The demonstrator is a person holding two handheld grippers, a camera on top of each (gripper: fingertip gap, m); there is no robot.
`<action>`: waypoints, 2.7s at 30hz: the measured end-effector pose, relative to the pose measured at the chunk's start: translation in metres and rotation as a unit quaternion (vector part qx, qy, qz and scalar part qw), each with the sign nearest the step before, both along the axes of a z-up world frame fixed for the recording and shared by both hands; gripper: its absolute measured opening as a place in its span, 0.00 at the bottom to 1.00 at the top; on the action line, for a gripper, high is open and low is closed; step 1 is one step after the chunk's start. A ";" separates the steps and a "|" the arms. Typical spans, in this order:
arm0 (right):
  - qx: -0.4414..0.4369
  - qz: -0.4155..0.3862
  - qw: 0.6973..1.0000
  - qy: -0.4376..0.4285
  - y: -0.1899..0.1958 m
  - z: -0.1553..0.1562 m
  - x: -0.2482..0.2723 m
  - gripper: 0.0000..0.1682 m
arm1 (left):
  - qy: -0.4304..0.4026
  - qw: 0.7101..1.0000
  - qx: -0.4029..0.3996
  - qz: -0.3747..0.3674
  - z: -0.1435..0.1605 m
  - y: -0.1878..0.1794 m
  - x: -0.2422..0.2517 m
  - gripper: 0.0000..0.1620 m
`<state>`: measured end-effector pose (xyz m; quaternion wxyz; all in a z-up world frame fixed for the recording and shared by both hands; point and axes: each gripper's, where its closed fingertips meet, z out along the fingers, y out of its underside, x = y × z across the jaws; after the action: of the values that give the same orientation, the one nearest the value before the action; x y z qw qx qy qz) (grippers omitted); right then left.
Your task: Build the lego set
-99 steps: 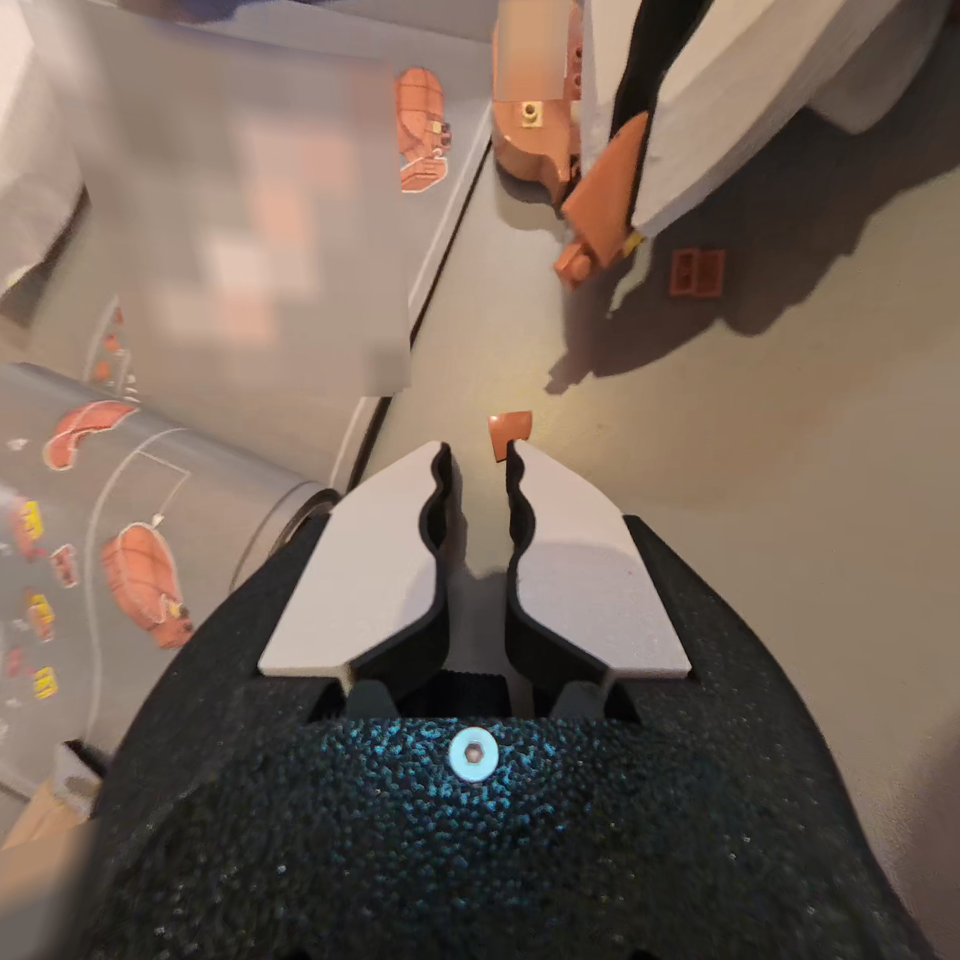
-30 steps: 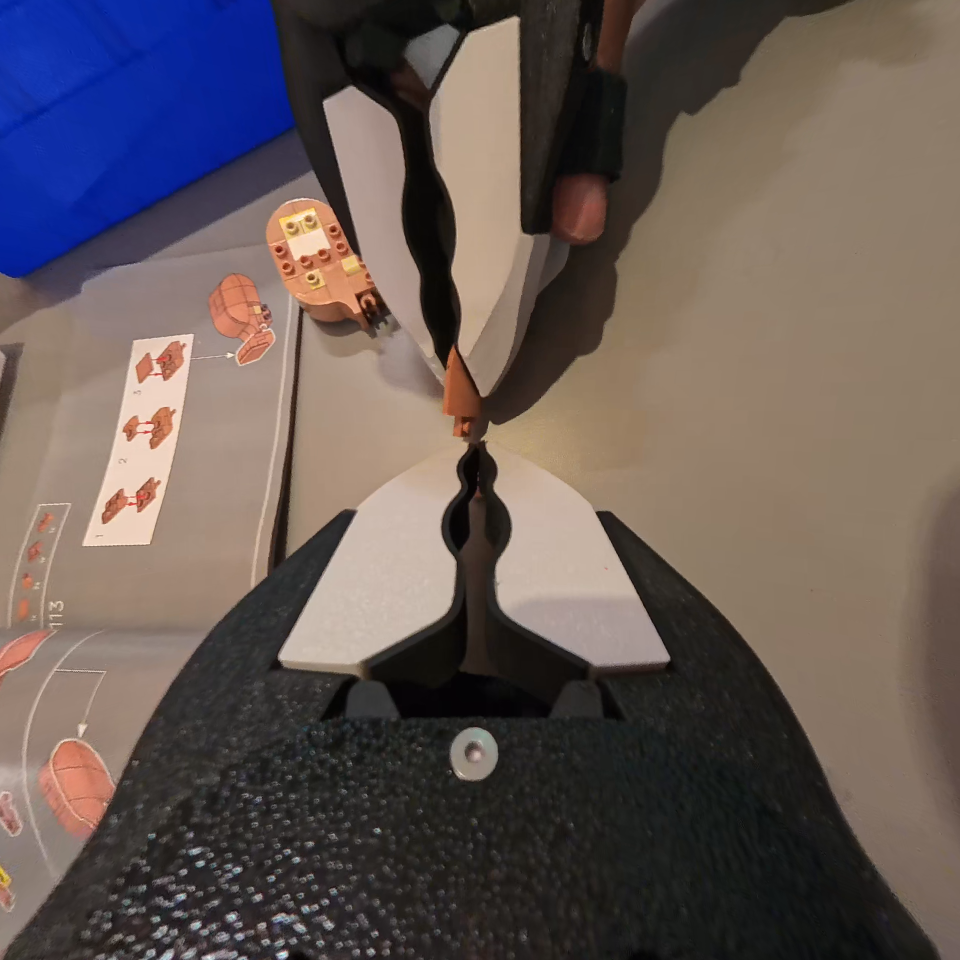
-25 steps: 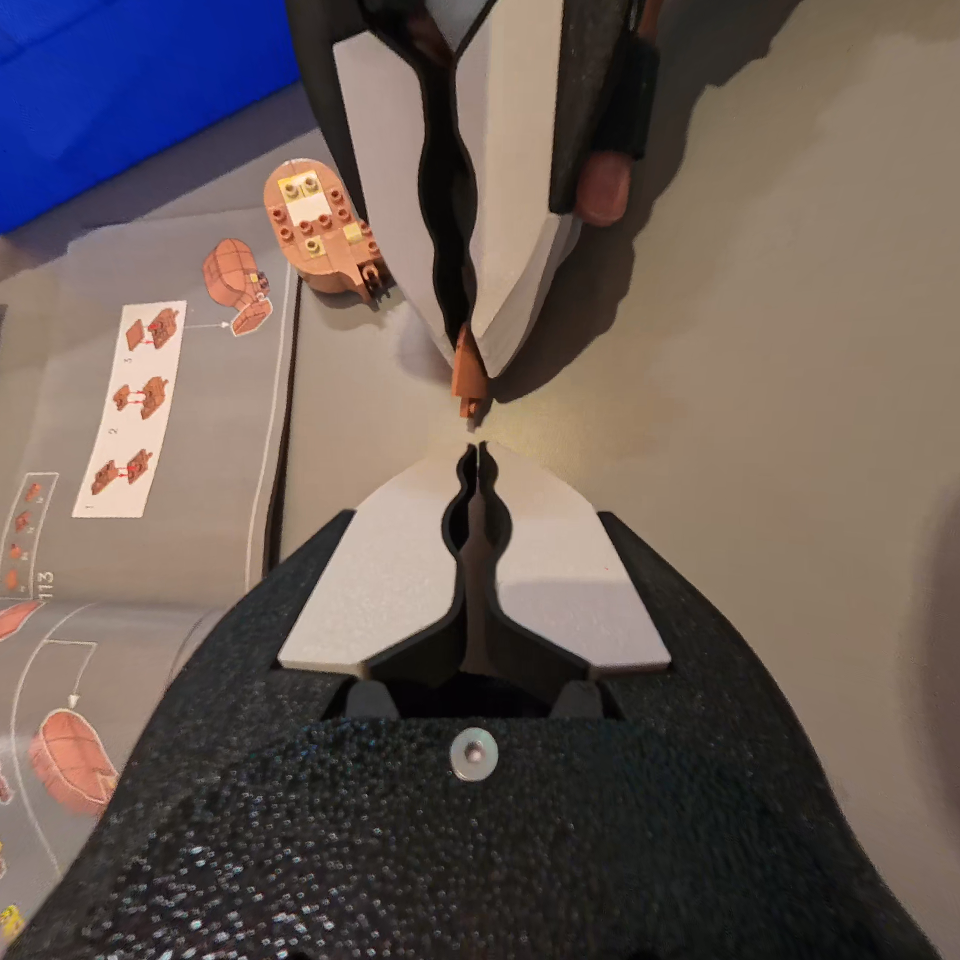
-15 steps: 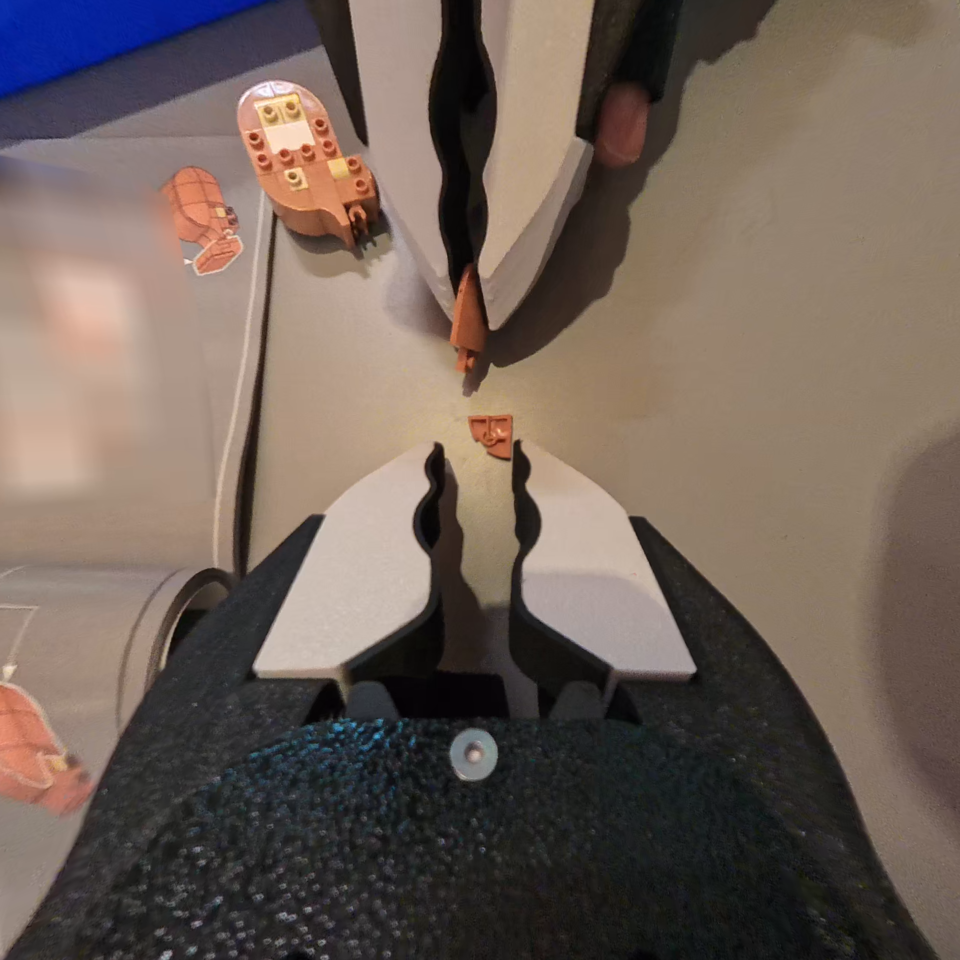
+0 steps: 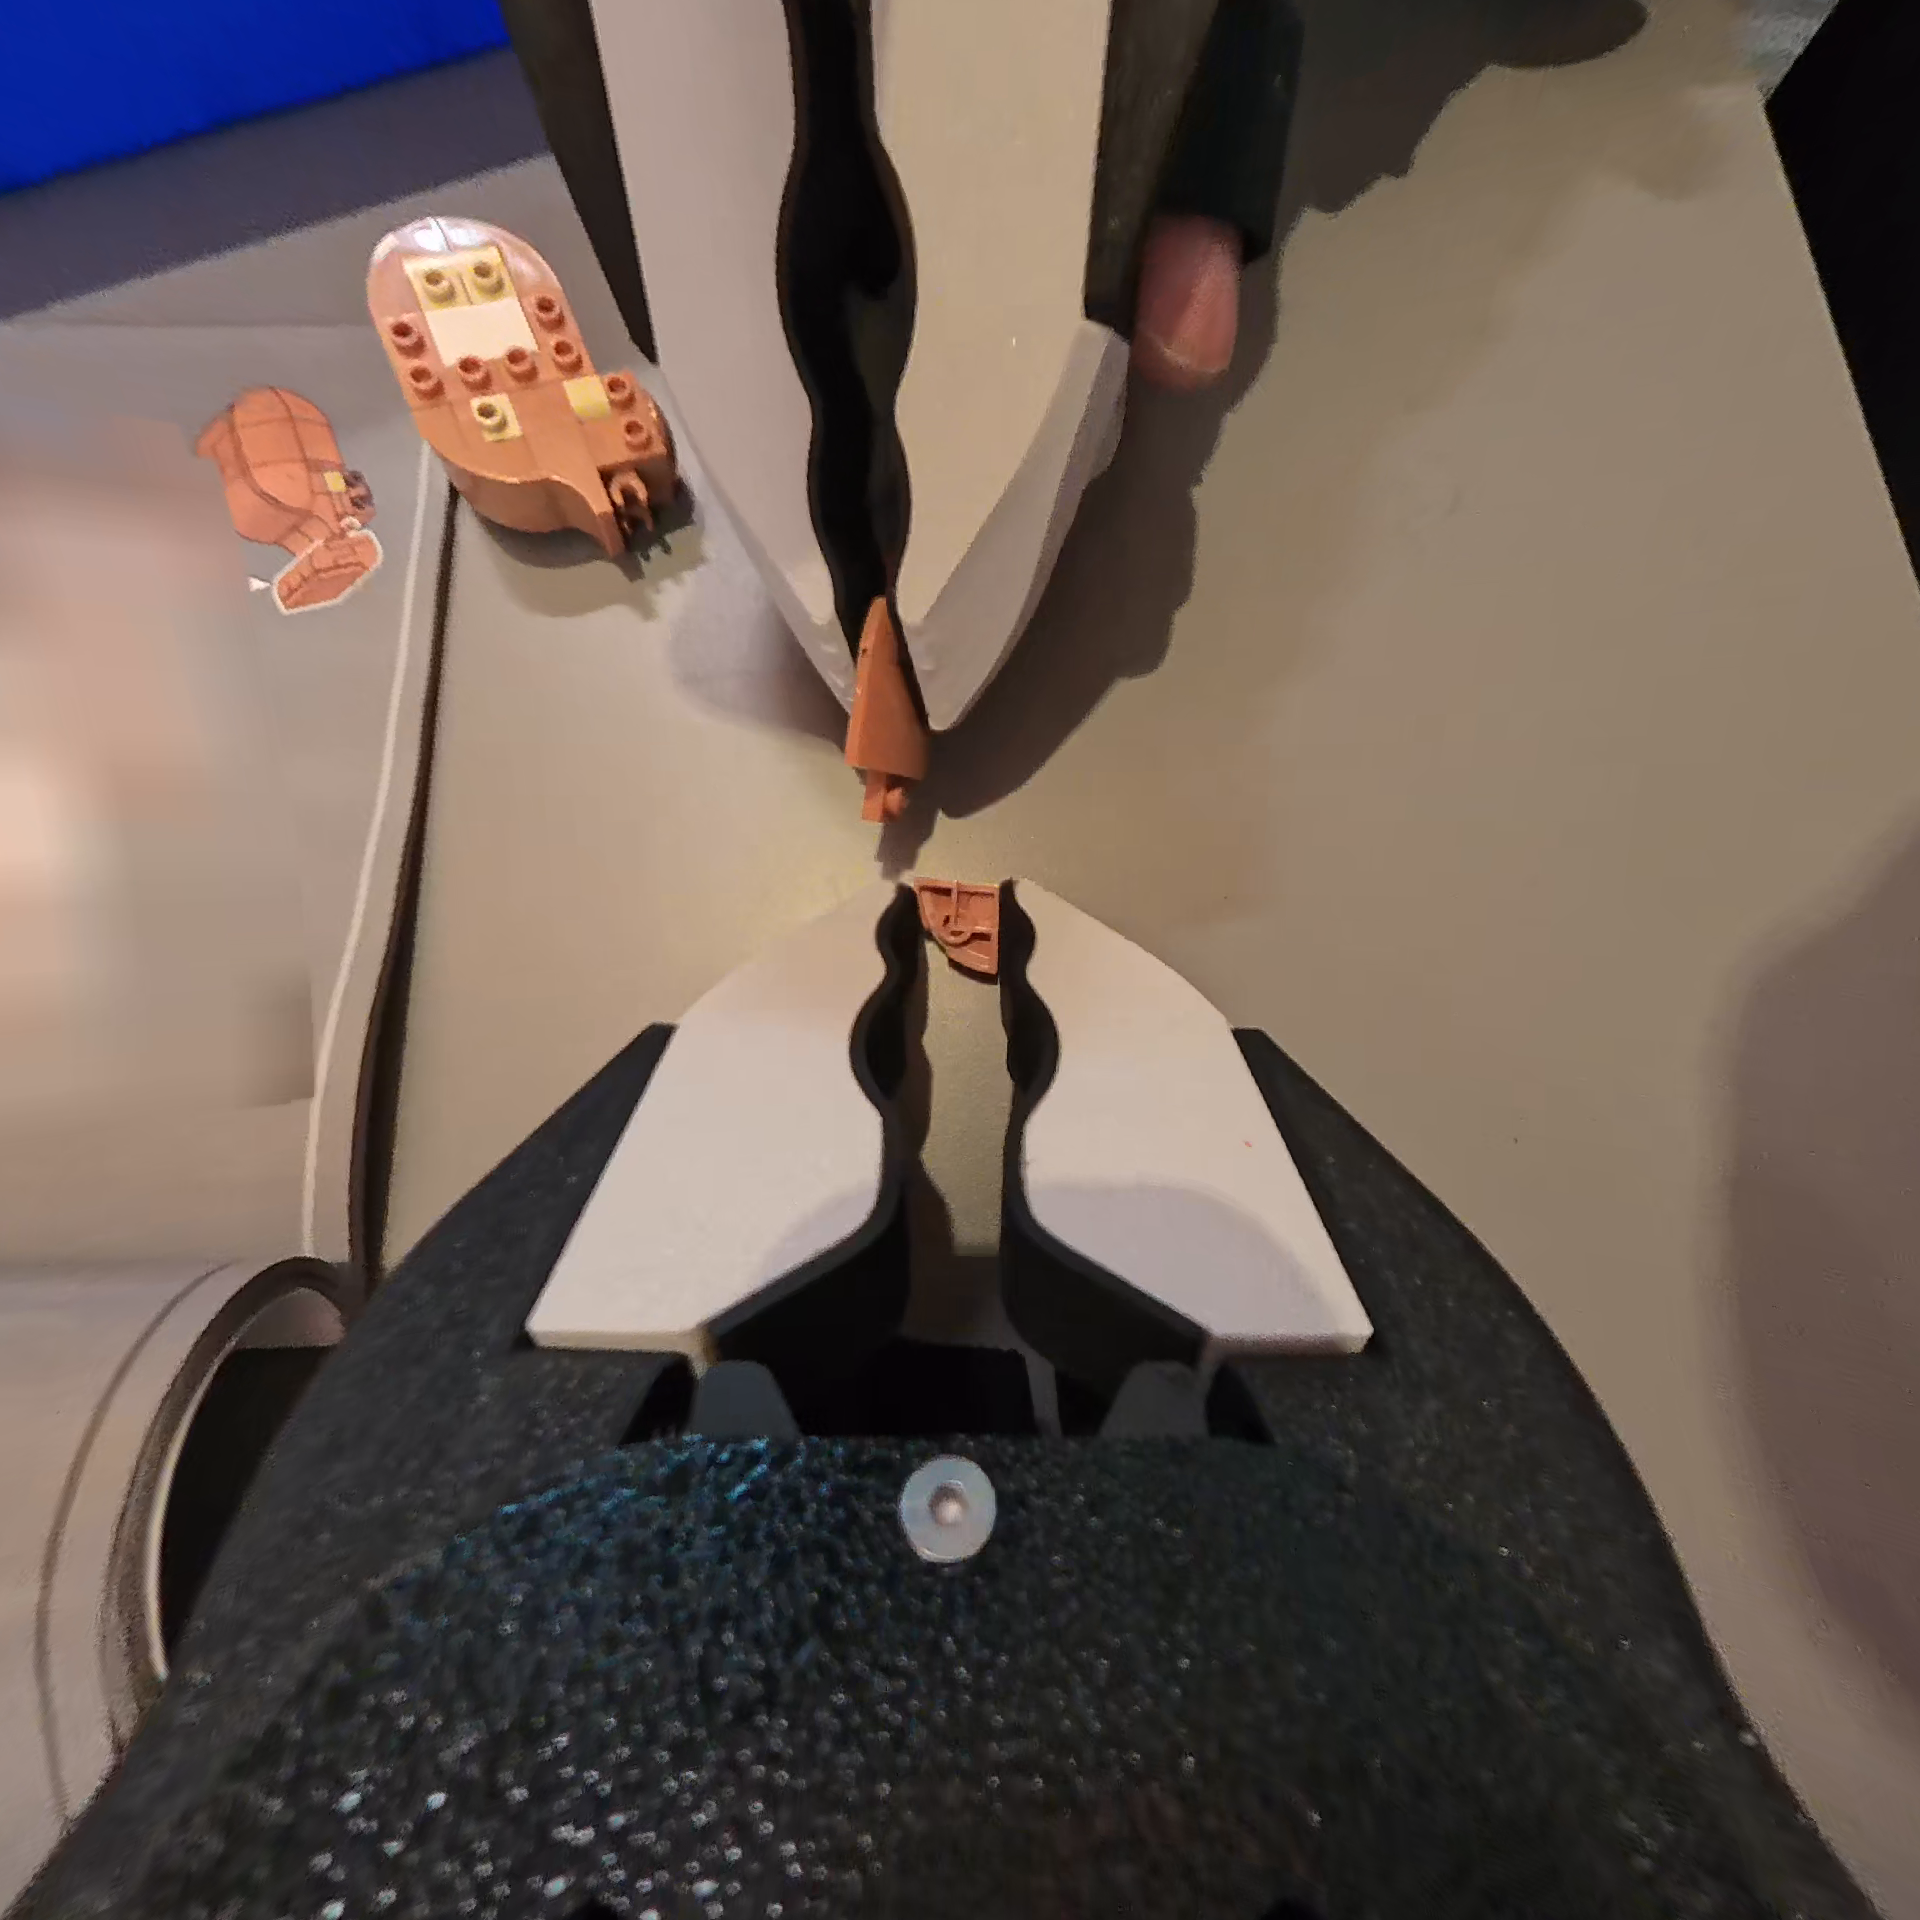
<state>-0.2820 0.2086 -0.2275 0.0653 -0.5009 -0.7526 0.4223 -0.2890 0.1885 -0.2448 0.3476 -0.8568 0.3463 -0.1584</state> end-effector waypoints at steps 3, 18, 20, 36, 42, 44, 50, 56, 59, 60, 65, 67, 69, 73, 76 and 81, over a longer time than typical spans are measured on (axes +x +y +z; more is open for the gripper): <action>-0.041 -0.001 0.999 0.001 -0.003 0.008 0.000 0.04 | -0.018 0.999 0.046 0.005 0.014 0.002 -0.003 0.09; -0.124 -0.004 0.992 0.017 -0.011 0.022 -0.005 0.04 | -0.010 0.973 0.230 0.006 0.060 0.010 0.000 0.09; -0.129 -0.008 0.991 0.031 -0.010 0.026 -0.007 0.04 | -0.027 0.969 0.246 0.002 0.066 0.010 0.005 0.09; -0.114 -0.015 0.993 0.033 -0.006 0.024 -0.008 0.04 | 0.053 0.980 0.193 0.022 0.035 0.015 -0.004 0.09; -0.108 -0.017 0.993 0.032 -0.005 0.023 -0.008 0.04 | 0.077 0.978 0.191 0.030 0.034 0.014 -0.009 0.08; -0.106 -0.018 0.994 0.030 -0.004 0.021 -0.008 0.04 | 0.080 0.978 0.189 0.031 0.034 0.013 -0.010 0.06; -0.107 -0.021 0.994 0.018 -0.004 0.018 -0.007 0.04 | 0.072 0.976 0.200 0.044 0.041 0.013 -0.014 0.02; -0.144 -0.009 0.989 0.025 -0.010 0.027 -0.006 0.04 | 0.014 0.958 0.282 0.047 0.071 0.014 -0.007 0.02; -0.166 -0.007 0.985 0.037 -0.013 0.035 -0.006 0.04 | 0.000 0.955 0.293 0.045 0.073 0.015 -0.004 0.02; -0.168 -0.010 0.985 0.038 -0.012 0.036 -0.007 0.04 | 0.006 0.954 0.297 0.044 0.073 0.015 -0.004 0.02; -0.191 -0.022 0.981 0.039 -0.010 0.039 -0.009 0.04 | 0.038 0.948 0.314 0.024 0.072 0.012 -0.001 0.02; -0.205 -0.025 0.978 0.036 -0.009 0.041 -0.010 0.04 | 0.052 0.945 0.323 0.020 0.072 0.012 0.000 0.02; -0.221 -0.027 0.974 0.033 -0.010 0.042 -0.010 0.04 | 0.067 0.940 0.334 0.017 0.073 0.012 0.000 0.02; -0.259 -0.035 0.965 0.021 -0.010 0.046 -0.010 0.04 | 0.105 0.925 0.364 0.025 0.080 0.011 -0.006 0.02; -0.277 -0.037 0.960 0.015 -0.010 0.048 -0.010 0.04 | 0.116 0.922 0.368 0.032 0.081 0.011 -0.011 0.02; -0.290 -0.034 0.956 0.015 -0.011 0.050 -0.010 0.04 | 0.136 0.920 0.367 0.025 0.076 0.012 -0.010 0.02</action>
<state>-0.2920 0.1972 -0.1770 -0.0567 -0.5173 -0.5794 0.6273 -0.2987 0.2001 -0.1685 0.5909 -0.6911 0.4024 0.1062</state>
